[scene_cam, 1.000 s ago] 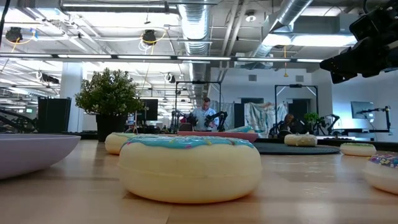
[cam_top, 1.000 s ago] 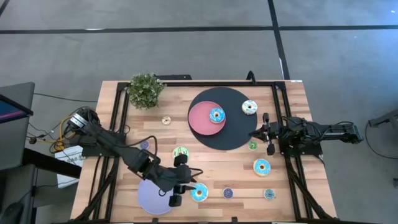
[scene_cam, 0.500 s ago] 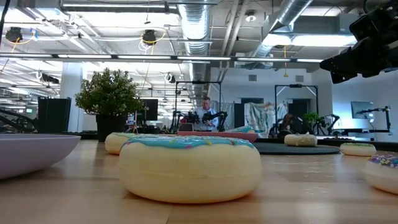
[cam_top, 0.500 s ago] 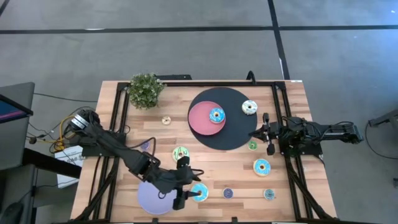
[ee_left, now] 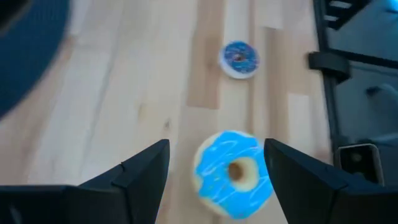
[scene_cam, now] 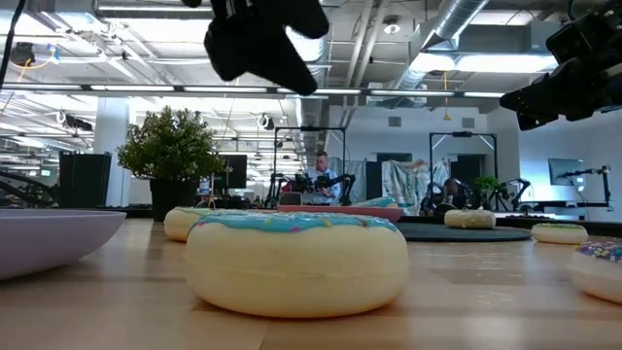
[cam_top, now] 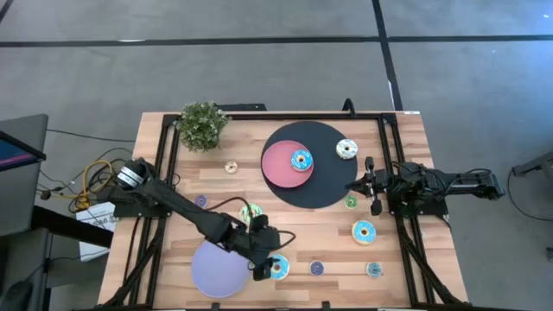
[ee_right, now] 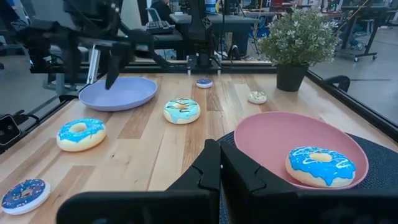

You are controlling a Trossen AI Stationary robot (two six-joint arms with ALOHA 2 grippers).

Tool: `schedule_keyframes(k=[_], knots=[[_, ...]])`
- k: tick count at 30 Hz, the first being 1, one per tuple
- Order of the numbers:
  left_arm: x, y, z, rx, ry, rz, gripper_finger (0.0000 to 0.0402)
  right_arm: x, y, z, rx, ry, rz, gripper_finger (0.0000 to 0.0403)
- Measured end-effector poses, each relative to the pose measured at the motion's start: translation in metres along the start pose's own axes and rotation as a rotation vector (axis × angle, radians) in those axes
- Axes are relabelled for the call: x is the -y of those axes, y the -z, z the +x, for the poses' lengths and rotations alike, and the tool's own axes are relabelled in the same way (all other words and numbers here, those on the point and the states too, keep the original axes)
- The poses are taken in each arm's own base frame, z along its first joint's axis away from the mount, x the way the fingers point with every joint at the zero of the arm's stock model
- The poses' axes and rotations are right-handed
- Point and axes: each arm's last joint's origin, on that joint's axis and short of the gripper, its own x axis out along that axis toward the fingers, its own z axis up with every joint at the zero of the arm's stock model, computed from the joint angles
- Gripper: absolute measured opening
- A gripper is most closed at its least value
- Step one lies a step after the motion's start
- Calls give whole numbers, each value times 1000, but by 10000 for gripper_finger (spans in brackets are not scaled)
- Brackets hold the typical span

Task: Pick & Place donuts
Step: Put the big blue donut on the pink plate

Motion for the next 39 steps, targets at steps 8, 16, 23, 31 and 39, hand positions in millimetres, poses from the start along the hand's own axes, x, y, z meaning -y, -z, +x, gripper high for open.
schedule_keyframes(k=[8, 16, 23, 31, 39], knots=[[2, 18, 32, -72, 10, 36, 254, 0, 0, 0, -1, 0, 0, 0], [7, 34, 47, -115, -5, 168, 254, 0, 0, 0, -3, 0, 0, 0], [11, 51, 63, -157, -18, 199, 254, 0, 0, 0, 1, 0, 0, 0], [11, 50, 65, -129, -36, 196, 254, 0, 0, 0, -3, 0, 0, 0], [9, 48, 65, -111, -58, 192, 254, 0, 0, 0, -3, 0, 0, 0]])
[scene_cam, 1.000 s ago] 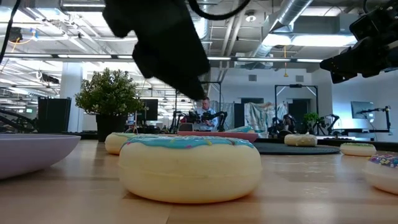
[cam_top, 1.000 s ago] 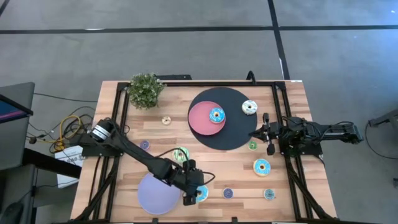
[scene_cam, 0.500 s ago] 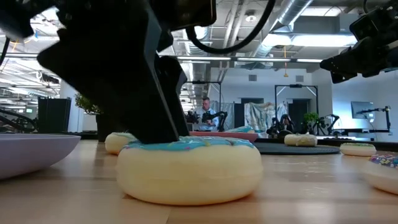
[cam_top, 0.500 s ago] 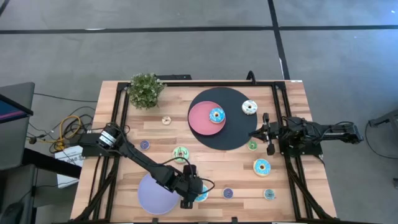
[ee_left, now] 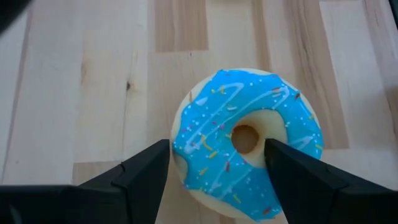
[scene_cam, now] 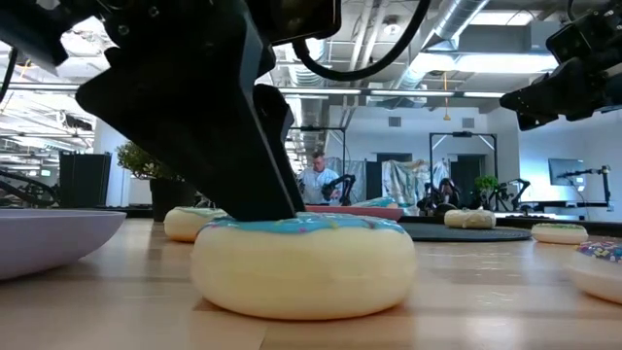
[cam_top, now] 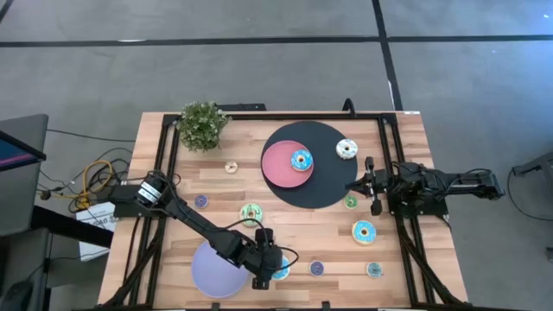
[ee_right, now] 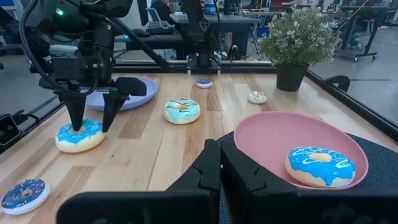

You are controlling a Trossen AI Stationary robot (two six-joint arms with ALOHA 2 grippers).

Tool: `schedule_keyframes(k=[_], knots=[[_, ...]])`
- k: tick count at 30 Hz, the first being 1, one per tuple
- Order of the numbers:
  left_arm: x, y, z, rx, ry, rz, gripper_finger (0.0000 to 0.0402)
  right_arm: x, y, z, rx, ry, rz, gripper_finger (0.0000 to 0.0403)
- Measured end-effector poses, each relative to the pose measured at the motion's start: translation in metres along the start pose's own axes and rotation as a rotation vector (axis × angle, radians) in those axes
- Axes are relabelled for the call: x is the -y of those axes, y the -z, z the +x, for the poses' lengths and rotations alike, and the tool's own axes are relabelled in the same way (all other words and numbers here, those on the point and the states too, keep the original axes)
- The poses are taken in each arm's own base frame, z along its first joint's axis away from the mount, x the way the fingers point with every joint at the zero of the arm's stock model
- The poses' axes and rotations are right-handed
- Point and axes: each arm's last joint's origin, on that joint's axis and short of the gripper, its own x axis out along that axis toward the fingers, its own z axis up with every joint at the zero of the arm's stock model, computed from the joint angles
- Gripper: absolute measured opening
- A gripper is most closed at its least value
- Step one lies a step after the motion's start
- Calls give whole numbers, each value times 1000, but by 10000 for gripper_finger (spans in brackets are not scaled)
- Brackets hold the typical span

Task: Pick & Place donuts
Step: Put the big blue donut on the pink plate

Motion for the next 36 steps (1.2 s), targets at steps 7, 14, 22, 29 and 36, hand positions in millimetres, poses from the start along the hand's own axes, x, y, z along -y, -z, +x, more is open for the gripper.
schedule_keyframes(k=[7, 14, 22, 29, 36], knots=[[-2, 0, 1, 0, -6, -25, 221, 0, 0, 0, 0, 0, 0, 0], [-1, 0, 1, -10, 10, -26, 169, 0, 0, 0, -1, 0, 0, 0], [-1, 0, 1, -19, 28, -35, 149, 0, 0, 0, 0, 0, 0, 0], [3, -4, -5, -60, 124, -40, 149, 0, 0, 0, -1, 0, 0, 0], [8, -39, -30, -49, 145, 43, 148, 0, 0, 0, -1, 0, 0, 0]])
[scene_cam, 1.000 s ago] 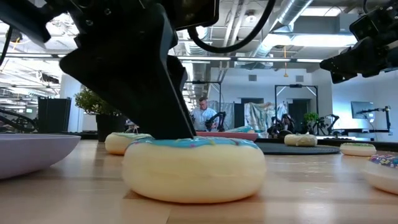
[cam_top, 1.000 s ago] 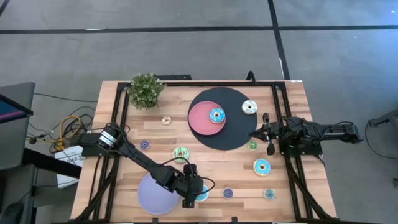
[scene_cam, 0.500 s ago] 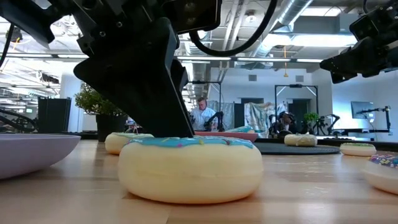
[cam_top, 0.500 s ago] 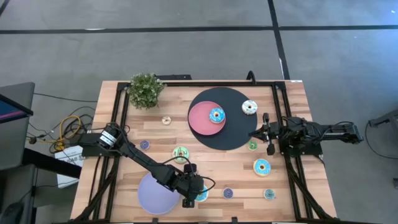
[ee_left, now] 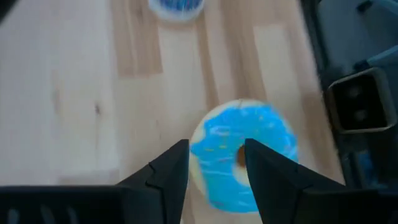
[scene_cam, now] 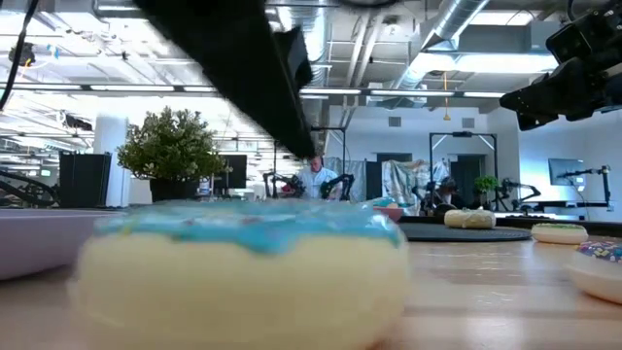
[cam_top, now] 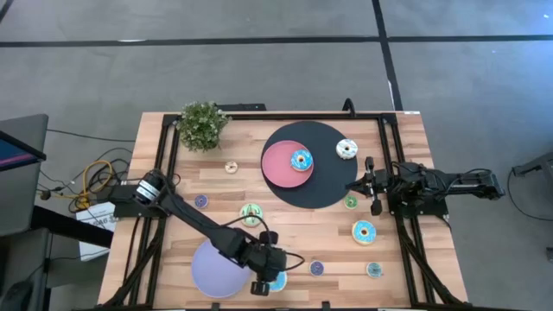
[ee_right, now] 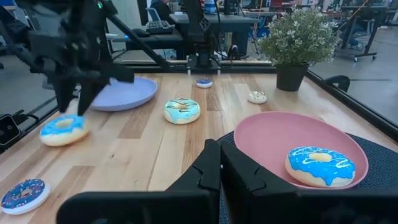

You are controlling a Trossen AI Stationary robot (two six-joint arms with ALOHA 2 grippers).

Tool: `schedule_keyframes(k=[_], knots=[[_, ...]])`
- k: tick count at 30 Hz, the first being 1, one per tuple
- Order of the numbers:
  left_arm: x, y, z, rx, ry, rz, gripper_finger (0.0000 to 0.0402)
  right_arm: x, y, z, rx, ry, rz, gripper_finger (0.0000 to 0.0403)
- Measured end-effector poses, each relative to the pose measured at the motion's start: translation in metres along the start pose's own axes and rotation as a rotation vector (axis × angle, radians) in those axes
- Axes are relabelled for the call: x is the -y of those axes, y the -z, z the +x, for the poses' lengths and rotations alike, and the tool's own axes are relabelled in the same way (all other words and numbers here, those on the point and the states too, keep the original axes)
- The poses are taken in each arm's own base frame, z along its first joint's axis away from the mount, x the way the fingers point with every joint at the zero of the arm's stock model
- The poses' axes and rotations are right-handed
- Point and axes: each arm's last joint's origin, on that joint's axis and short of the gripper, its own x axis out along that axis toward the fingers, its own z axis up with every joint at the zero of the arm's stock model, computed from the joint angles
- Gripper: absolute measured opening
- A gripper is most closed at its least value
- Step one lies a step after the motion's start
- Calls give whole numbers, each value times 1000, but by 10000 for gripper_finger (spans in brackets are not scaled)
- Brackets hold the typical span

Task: Pick & Place donuts
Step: Put the big blue donut on the pink plate

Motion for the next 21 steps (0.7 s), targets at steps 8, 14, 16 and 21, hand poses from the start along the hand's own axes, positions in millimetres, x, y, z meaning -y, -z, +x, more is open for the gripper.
schedule_keyframes(k=[8, 14, 16, 21], knots=[[-6, -37, -27, 27, -7, 81, 148, 0, 0, 0, 0, 0, 0, 0], [-11, -38, -28, 13, -43, 73, 148, 0, 0, 0, 0, 0, 0, 0], [-11, -36, -28, 3, -45, 74, 149, 0, 0, 0, 0, 0, 0, 0], [-11, -36, -23, 9, -38, 48, 168, 0, 0, 0, 0, 0, 0, 0]])
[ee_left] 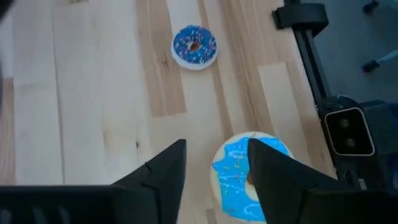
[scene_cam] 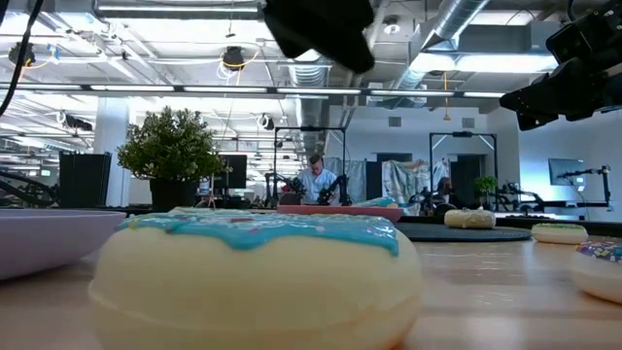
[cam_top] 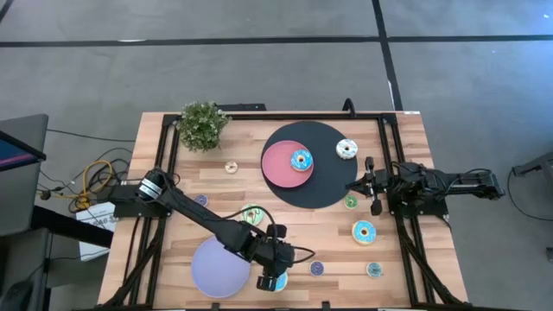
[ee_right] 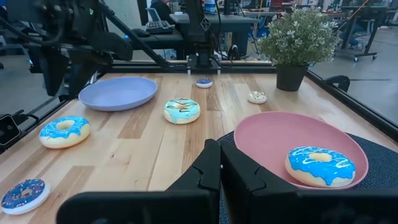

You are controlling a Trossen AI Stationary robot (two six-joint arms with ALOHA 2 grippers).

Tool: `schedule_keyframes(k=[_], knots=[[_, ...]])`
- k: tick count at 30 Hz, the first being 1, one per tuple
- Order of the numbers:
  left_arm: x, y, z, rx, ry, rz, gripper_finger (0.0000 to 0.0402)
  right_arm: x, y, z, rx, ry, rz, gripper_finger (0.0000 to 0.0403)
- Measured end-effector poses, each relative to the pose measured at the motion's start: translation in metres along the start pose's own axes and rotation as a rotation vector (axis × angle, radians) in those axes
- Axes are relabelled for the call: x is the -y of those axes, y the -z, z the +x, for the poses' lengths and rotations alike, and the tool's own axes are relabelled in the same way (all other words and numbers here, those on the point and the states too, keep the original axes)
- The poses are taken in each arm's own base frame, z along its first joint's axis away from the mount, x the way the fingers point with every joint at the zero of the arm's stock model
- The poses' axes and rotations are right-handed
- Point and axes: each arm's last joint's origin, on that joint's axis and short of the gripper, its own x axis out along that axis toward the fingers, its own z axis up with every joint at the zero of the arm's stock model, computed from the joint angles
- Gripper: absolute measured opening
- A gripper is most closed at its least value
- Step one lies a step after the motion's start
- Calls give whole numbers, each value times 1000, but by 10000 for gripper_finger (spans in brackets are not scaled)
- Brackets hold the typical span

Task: Pick & Place donuts
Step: Put the big blue donut on the pink plate

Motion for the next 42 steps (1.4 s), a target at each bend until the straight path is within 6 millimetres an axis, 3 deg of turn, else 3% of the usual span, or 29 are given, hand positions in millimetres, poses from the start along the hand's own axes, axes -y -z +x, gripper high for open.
schedule_keyframes(k=[13, 23, 42], knots=[[-5, 17, 21, -126, -91, -73, 276, 0, 0, 0, 1, -1, 0, 0], [5, 37, 51, -212, -88, -127, 282, 0, 0, 0, -2, 0, 0, 0], [6, 43, 63, -269, -27, -212, 281, 0, 1, 1, -12, -1, 0, 0]])
